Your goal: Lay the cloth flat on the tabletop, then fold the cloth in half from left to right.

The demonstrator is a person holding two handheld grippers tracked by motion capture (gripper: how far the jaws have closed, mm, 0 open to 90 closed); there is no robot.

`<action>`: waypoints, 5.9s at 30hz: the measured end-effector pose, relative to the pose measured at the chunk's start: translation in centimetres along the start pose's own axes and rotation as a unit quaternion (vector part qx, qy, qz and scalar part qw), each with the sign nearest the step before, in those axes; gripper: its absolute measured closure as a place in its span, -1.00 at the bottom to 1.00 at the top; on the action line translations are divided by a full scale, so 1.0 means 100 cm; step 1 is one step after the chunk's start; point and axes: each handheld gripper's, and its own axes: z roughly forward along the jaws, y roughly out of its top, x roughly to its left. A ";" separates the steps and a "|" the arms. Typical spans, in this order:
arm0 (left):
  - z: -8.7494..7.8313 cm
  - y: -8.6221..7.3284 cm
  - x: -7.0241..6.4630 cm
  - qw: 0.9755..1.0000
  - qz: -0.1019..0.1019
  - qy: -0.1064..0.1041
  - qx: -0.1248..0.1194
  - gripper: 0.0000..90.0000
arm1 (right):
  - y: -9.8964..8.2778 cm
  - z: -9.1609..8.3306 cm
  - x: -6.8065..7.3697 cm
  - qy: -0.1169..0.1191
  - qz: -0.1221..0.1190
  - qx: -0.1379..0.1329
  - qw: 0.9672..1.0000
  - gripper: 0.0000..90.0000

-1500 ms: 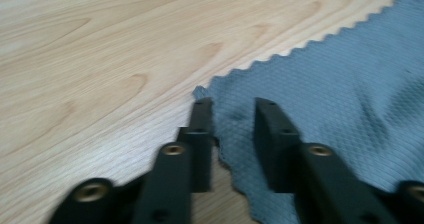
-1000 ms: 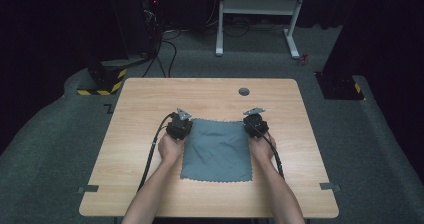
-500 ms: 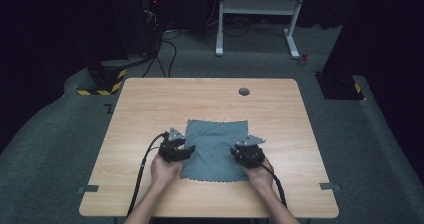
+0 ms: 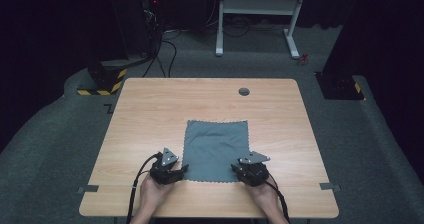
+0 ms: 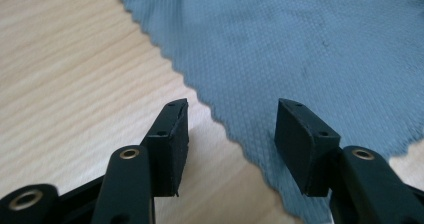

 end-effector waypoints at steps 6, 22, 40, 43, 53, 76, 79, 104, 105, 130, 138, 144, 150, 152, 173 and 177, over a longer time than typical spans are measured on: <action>-0.001 -0.003 0.000 1.000 -0.005 -0.003 -0.007 0.00 | 0.000 -0.002 -0.001 -0.002 -0.001 0.006 1.000 0.26; 0.030 0.028 0.035 0.998 -0.055 -0.005 -0.005 -0.09 | 0.015 0.011 0.026 0.028 -0.029 -0.003 0.999 0.43; 0.082 0.082 0.068 0.997 -0.055 0.047 0.030 0.04 | 0.064 0.061 0.101 0.117 -0.102 -0.007 0.988 0.69; 0.086 0.088 0.070 0.996 -0.062 0.051 0.033 0.08 | 0.064 0.065 0.111 0.129 -0.106 -0.002 0.986 0.64; 0.097 0.095 0.081 0.995 -0.078 0.063 0.024 0.08 | 0.065 0.066 0.132 0.146 -0.130 0.001 0.981 0.41; 0.107 0.108 0.078 0.997 -0.060 0.038 0.031 0.96 | 0.060 0.059 0.136 0.108 -0.145 0.003 0.984 1.00; 0.107 0.109 0.078 0.997 -0.057 0.036 0.033 0.98 | 0.060 0.058 0.138 0.102 -0.151 0.001 0.983 1.00; 0.078 0.107 0.102 0.997 -0.077 0.013 0.013 1.00 | 0.076 0.043 0.146 0.129 -0.146 -0.020 0.981 1.00; 0.076 0.106 0.104 0.997 -0.080 0.013 0.012 1.00 | 0.077 0.042 0.147 0.132 -0.146 -0.021 0.980 1.00; 0.094 0.123 0.066 0.999 -0.043 -0.003 -0.004 1.00 | 0.040 0.010 0.104 0.121 -0.090 -0.053 0.987 1.00; 0.101 0.142 0.049 1.000 -0.026 -0.013 -0.009 1.00 | 0.018 -0.005 0.081 0.097 -0.063 -0.054 0.992 1.00; 0.112 0.151 0.034 1.000 -0.018 -0.018 -0.006 1.00 | 0.007 -0.015 0.068 0.083 -0.044 -0.061 0.994 1.00; 0.117 0.160 0.021 1.000 -0.009 -0.028 -0.011 1.00 | 0.000 -0.021 0.063 0.076 -0.040 -0.063 0.994 1.00; 0.120 0.161 0.018 0.999 -0.011 -0.030 -0.011 1.00 | -0.002 -0.024 0.060 0.071 -0.034 -0.066 0.995 1.00; 0.146 0.175 -0.012 0.999 0.013 -0.048 0.001 1.00 | -0.029 -0.043 0.033 0.037 0.005 -0.058 0.998 1.00; 0.153 0.174 -0.017 0.999 0.017 -0.048 0.006 1.00 | -0.031 -0.043 0.033 0.036 0.004 -0.051 0.998 1.00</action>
